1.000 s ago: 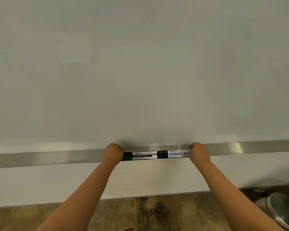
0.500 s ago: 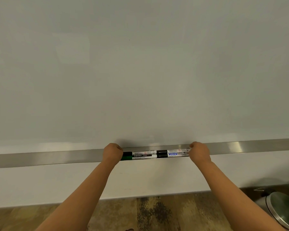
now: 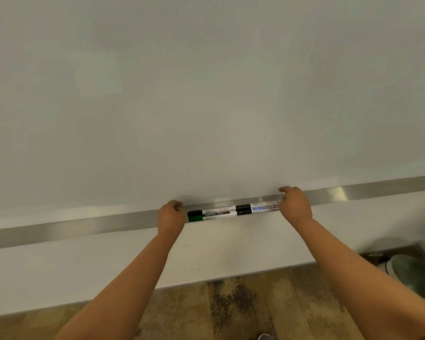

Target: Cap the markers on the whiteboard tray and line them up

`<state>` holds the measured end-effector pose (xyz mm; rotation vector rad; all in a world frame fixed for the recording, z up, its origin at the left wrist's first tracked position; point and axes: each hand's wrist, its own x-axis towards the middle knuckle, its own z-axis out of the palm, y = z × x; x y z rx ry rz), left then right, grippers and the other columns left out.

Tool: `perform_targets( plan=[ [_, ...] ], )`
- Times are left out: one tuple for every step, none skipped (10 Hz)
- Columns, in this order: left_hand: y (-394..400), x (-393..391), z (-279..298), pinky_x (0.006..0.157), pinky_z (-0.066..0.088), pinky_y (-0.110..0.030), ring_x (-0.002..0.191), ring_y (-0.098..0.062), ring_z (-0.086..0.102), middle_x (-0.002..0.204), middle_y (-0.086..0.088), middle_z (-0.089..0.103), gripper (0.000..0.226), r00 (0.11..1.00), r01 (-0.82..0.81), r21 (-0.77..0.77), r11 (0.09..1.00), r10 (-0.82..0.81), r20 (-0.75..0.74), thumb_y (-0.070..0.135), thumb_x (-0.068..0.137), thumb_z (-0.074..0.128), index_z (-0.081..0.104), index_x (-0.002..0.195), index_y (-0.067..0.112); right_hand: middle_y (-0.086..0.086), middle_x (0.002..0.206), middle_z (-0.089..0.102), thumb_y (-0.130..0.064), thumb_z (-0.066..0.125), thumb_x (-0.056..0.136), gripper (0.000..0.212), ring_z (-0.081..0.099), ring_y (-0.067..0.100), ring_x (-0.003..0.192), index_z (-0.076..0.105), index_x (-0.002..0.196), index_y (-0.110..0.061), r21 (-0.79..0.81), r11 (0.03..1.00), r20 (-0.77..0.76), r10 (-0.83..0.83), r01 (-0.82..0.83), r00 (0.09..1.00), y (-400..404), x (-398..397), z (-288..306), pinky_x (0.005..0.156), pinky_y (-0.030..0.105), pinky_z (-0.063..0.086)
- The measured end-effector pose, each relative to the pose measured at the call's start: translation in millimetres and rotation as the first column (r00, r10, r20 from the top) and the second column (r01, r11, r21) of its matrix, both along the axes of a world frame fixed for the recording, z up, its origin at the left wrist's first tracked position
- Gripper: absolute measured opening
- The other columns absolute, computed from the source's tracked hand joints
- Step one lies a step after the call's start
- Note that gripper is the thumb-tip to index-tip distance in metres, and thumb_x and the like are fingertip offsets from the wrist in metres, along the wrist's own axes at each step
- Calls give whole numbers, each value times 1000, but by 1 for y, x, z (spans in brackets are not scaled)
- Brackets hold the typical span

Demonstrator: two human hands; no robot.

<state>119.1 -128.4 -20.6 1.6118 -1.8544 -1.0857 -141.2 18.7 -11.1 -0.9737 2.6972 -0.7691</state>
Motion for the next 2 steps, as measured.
perform_targets(
  plan=[
    [13, 8, -2, 82, 48, -32, 95, -28, 59, 119, -17, 60, 37, 998, -36, -33, 999, 35, -55, -3, 86, 40, 57, 118, 4, 20, 127, 52, 6, 40, 86, 42, 55, 35, 110, 53, 125, -6, -67, 998, 1, 5, -5, 1000, 13, 5, -2, 91, 39, 45],
    [31, 25, -3, 87, 47, -34, 101, -28, 57, 123, -15, 54, 35, 986, -138, -110, 984, 125, -111, -2, 88, 39, 56, 117, 6, 21, 131, 50, 8, 35, 87, 45, 53, 35, 115, 51, 127, -5, -157, 980, 104, -104, 120, 989, 34, 6, -2, 94, 39, 44]
  ],
)
